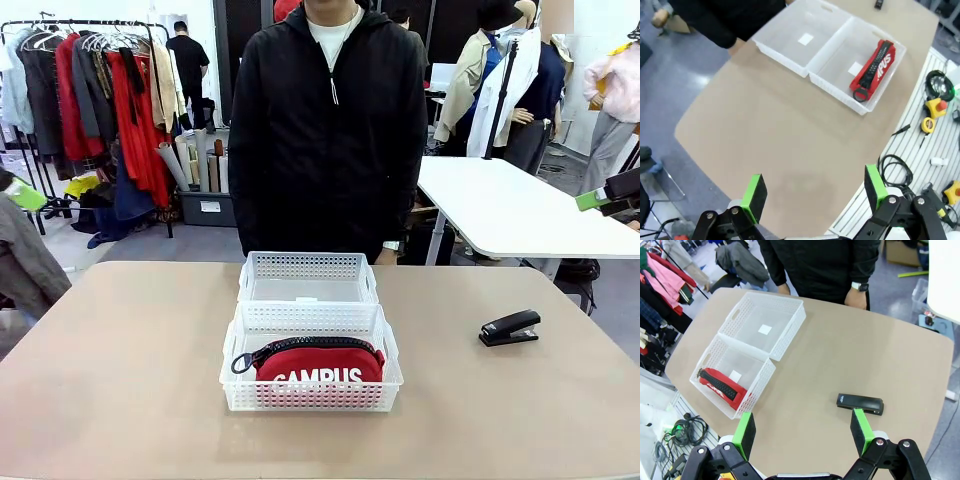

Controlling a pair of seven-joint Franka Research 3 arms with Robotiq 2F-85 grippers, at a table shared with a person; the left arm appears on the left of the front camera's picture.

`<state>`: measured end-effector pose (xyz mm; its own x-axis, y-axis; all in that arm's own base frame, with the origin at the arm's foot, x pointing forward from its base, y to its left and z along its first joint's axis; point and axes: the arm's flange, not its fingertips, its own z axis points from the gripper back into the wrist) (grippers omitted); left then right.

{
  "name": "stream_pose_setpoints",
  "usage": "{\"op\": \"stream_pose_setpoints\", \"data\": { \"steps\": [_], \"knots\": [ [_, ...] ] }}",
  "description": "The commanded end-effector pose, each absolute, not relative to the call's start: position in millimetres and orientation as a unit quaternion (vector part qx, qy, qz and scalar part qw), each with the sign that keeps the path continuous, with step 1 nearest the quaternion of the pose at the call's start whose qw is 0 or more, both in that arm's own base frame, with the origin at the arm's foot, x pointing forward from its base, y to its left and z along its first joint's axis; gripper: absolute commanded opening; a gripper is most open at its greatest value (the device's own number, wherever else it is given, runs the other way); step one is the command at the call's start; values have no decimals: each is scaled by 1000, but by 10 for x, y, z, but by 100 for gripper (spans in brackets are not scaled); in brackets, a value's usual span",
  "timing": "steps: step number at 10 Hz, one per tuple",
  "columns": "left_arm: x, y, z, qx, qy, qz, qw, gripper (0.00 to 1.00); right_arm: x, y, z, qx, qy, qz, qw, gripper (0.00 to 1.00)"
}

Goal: Distribute items into two baskets.
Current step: Pick up the Stapler that the person points to.

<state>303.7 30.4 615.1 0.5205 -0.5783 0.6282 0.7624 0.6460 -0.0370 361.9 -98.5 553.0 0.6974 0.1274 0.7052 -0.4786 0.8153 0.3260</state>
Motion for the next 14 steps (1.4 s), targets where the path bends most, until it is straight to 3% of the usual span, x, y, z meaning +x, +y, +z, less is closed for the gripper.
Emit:
{"op": "stream_pose_setpoints", "data": {
  "steps": [1, 8, 14],
  "knots": [
    [2910, 525, 5993, -171, -317, -381, 852, 100, 3635, -992, 5534, 260, -357, 176, 880, 100],
    [2874, 747, 5792, -223, -374, -288, 853, 100, 3635, -992, 5534, 260, -357, 176, 880, 100],
    [2922, 736, 5843, -254, -365, -261, 857, 100, 3635, -992, 5534, 260, -357, 176, 880, 100]
  ]
}}
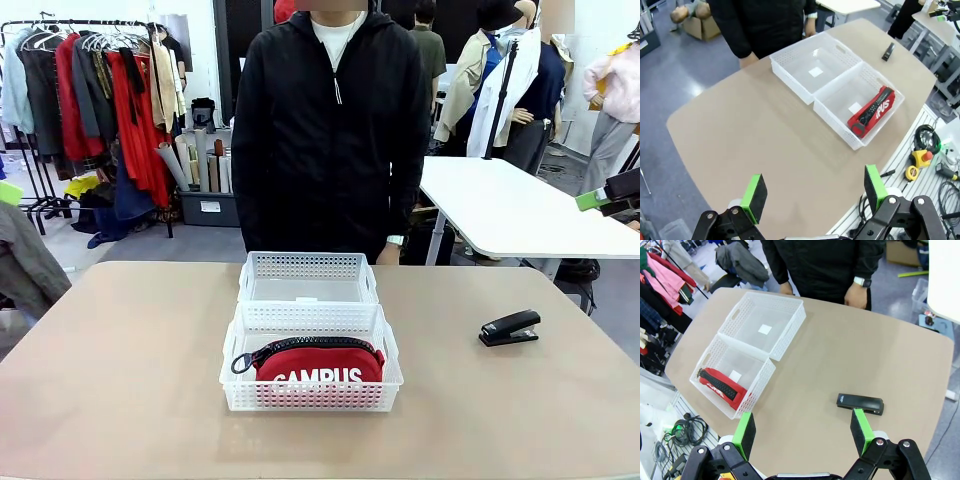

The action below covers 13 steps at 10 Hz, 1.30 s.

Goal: Distribute items into two baskets.
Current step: Pick up the Stapler that the person points to.

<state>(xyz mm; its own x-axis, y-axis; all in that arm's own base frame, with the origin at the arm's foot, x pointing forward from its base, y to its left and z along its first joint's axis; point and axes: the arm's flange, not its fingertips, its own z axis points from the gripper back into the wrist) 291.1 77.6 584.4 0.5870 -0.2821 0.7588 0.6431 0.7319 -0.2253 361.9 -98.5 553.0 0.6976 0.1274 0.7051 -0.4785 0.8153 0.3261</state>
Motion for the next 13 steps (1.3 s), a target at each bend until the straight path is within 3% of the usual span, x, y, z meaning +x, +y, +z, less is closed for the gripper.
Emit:
{"op": "stream_pose_setpoints", "data": {
  "steps": [1, 13],
  "knots": [
    [2923, 741, 5837, -254, -365, -264, 856, 100, 3635, -992, 5534, 260, -357, 176, 880, 100],
    [2915, 774, 5840, -248, -364, -269, 856, 100, 3635, -992, 5534, 260, -357, 176, 880, 100]
  ]
}}
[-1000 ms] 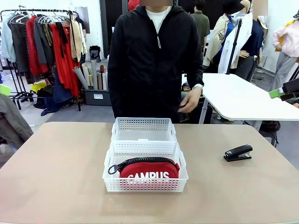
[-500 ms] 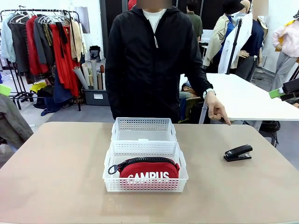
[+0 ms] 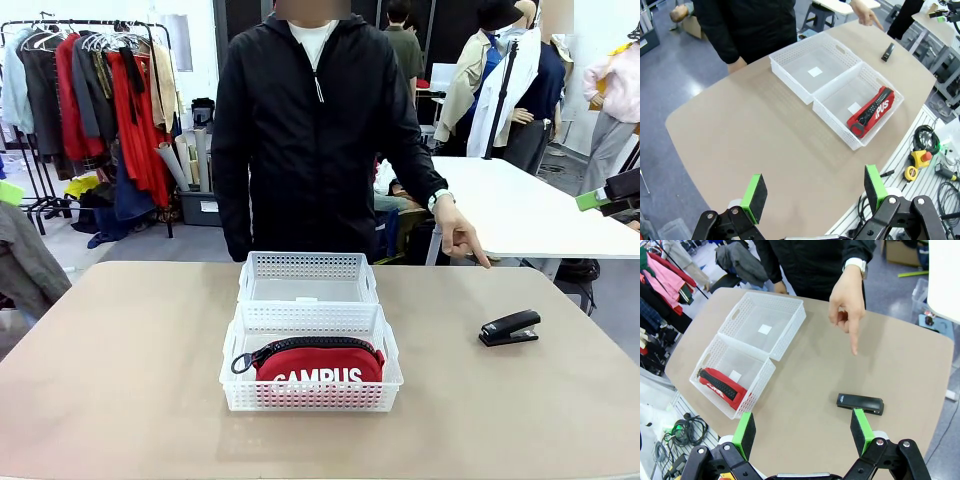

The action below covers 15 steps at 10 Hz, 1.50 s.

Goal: Distribute items into two baskets.
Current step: Pick up the Stapler that the person points to.

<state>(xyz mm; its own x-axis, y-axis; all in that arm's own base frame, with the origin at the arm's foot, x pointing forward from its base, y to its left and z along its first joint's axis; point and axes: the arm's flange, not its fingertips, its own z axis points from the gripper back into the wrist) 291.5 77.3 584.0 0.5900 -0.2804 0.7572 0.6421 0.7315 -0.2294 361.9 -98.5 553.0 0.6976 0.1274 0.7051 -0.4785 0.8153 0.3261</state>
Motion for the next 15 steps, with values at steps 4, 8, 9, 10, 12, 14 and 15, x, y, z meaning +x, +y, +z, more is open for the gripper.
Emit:
{"op": "stream_pose_setpoints", "data": {
  "steps": [4, 8, 9, 10, 12, 14, 15],
  "knots": [
    [2915, 774, 5840, -248, -364, -269, 856, 100, 3635, -992, 5534, 260, -357, 176, 880, 100],
    [2915, 774, 5840, -248, -364, -269, 856, 100, 3635, -992, 5534, 260, -357, 176, 880, 100],
    [2915, 774, 5840, -248, -364, -269, 856, 100, 3635, -992, 5534, 260, -357, 176, 880, 100],
    [2915, 774, 5840, -248, -364, -269, 856, 100, 3619, -985, 5530, 251, -349, 171, 886, 100],
    [2915, 774, 5840, -248, -364, -269, 856, 100, 3769, -968, 5554, 228, -333, 224, 887, 100],
    [2915, 774, 5840, -248, -364, -269, 856, 100, 4040, -847, 5566, 200, -295, 289, 888, 100],
    [2915, 774, 5840, -248, -364, -269, 856, 100, 4159, -780, 5551, 185, -276, 326, 885, 100]
  ]
}}
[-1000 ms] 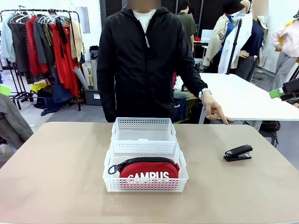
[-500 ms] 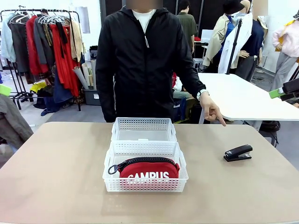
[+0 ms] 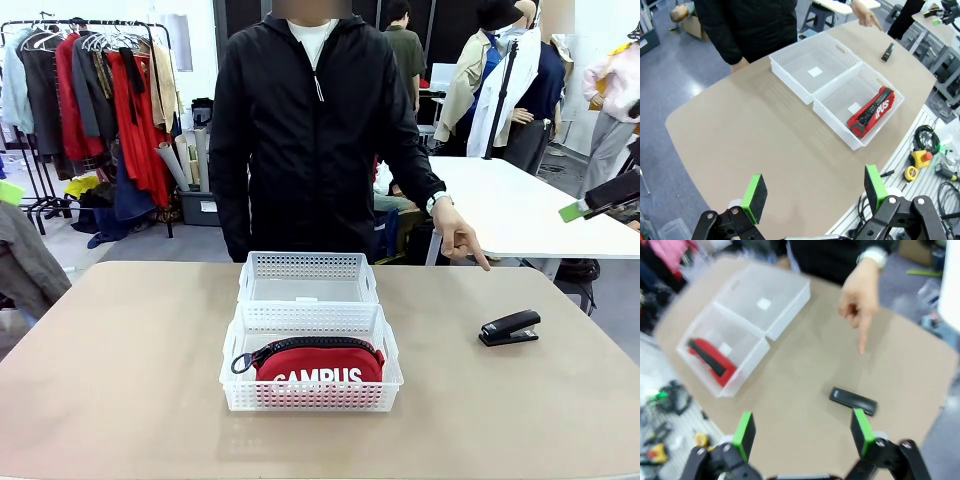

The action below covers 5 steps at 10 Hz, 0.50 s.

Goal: Distribute items into two baskets.
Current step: Pick up the Stapler that the person points to.

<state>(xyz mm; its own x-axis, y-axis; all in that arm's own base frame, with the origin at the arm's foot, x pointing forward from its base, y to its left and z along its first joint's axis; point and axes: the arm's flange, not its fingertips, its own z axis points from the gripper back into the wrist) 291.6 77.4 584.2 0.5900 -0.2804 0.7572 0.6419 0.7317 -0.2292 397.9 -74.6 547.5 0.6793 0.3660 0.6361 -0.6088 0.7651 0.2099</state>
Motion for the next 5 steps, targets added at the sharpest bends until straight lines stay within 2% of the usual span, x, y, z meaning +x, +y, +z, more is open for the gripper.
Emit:
{"op": "stream_pose_setpoints", "data": {
  "steps": [1, 5],
  "knots": [
    [2915, 774, 5840, -248, -364, -269, 856, 100, 4244, -722, 5522, 172, -256, 353, 883, 100],
    [2915, 774, 5840, -248, -364, -269, 856, 100, 4513, -508, 5301, 122, -164, 484, 851, 100]
  ]
}}
